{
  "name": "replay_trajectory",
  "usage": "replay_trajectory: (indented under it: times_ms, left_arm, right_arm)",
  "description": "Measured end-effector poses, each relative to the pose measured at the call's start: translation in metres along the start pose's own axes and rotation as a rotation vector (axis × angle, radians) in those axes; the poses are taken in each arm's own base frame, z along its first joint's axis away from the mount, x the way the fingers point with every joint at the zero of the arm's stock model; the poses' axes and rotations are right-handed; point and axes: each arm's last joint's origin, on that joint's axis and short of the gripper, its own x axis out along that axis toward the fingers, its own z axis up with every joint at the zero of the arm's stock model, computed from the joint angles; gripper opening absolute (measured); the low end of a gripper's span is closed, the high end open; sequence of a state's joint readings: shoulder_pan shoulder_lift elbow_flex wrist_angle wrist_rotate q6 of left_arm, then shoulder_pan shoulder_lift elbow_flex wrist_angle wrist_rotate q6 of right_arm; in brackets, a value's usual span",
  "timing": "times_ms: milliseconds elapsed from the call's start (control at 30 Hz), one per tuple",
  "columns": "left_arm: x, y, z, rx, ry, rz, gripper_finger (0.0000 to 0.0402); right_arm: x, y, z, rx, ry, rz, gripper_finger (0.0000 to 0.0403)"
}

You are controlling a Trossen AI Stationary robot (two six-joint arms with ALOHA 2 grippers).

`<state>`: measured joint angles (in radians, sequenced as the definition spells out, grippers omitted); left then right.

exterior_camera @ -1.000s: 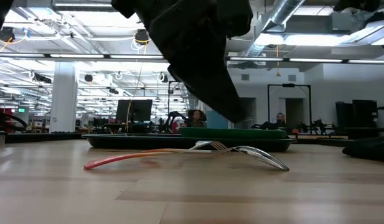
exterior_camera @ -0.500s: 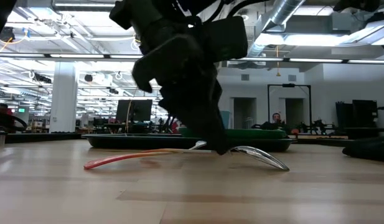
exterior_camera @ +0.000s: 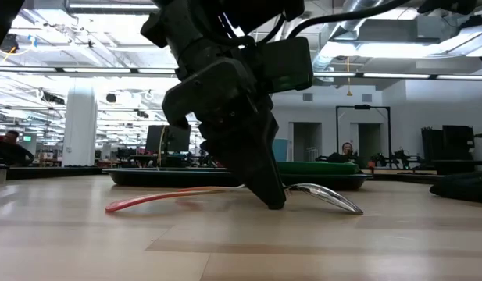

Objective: Pick and place plate/cup/fork/spoon on tray
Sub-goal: Put the orange spoon to the left of the green plate on the black tray

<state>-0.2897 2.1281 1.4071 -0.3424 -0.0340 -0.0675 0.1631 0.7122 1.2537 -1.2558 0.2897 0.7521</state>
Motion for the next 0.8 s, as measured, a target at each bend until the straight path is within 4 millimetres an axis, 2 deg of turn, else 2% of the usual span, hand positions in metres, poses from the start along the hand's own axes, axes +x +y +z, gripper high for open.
replay_trajectory:
  times_ms: [167,233,500,700,800]
  left_arm:
    - [0.001,0.0,-0.001,-0.009,0.004,-0.003,0.0025]
    - [0.001,0.0,-0.001,-0.036,0.006,-0.015,0.0008]
    - [-0.001,-0.002,0.004,-0.121,0.01,-0.044,0.0002]
    - [-0.011,-0.006,0.026,-0.17,-0.024,-0.103,0.0002]
    - [-0.019,-0.002,0.038,-0.212,-0.061,-0.124,0.0001]
  right_arm:
    - [0.0,0.0,0.0,0.001,-0.002,0.002,0.0223]
    - [0.0,0.0,0.0,0.004,-0.002,0.002,0.0223]
    - [0.0,0.001,0.001,0.01,-0.007,0.007,0.0223]
    - [0.0,0.001,0.001,0.013,-0.012,0.011,0.0223]
    - [0.0,0.001,0.001,0.014,-0.012,0.011,0.0223]
